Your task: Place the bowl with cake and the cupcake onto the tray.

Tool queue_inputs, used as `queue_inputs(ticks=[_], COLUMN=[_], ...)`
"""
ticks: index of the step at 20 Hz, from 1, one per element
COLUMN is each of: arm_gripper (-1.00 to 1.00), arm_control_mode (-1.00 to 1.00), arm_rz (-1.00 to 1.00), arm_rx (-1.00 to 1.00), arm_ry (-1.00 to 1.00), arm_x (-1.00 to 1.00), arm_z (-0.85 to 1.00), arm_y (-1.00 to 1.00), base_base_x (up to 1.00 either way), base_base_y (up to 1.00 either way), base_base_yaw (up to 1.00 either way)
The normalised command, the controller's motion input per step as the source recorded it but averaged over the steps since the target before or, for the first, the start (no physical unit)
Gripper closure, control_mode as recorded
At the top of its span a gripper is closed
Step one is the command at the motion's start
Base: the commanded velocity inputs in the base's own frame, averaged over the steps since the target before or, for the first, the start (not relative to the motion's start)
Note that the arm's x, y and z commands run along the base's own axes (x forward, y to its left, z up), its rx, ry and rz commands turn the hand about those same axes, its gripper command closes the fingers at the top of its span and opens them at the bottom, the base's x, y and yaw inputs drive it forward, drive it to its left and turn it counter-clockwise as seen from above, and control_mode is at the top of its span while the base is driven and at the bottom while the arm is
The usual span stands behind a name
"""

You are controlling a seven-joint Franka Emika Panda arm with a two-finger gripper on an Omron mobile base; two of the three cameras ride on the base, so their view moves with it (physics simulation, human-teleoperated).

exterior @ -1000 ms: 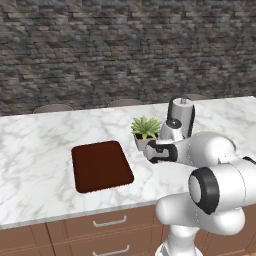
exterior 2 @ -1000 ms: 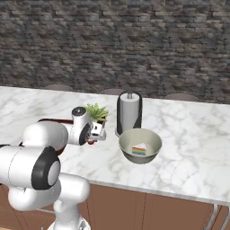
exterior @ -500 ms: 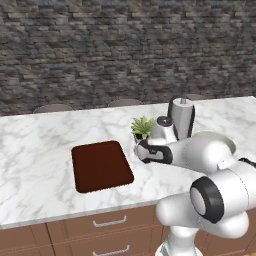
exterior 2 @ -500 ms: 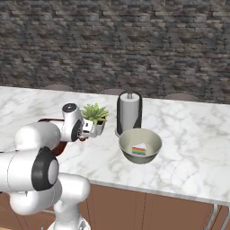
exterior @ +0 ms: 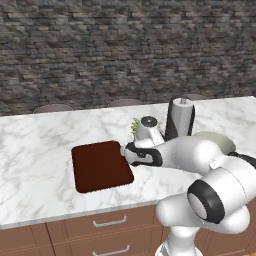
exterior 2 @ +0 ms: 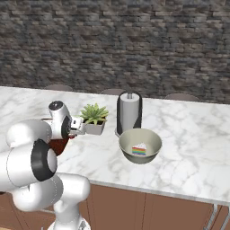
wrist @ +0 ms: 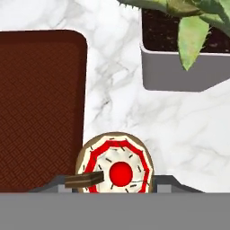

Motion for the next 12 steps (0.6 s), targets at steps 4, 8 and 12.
queue_inputs(ticks=[4,8,12], arm_gripper=[1.0,1.0,1.0], arm_control_mode=[-1.0,-1.0,-1.0], arm_rz=[0.0,0.0,0.0], arm_rx=[0.0,0.0,0.0], arm_ry=[0.0,0.0,0.0], arm_x=[0.2,0.24,0.26], arm_z=[0.0,0.03,0.07], arm_y=[0.43,0.34,0.31], base_base_x=[0.0,0.0,0.0], base_base_y=[0.0,0.0,0.0], base_base_yaw=[0.0,0.0,0.0])
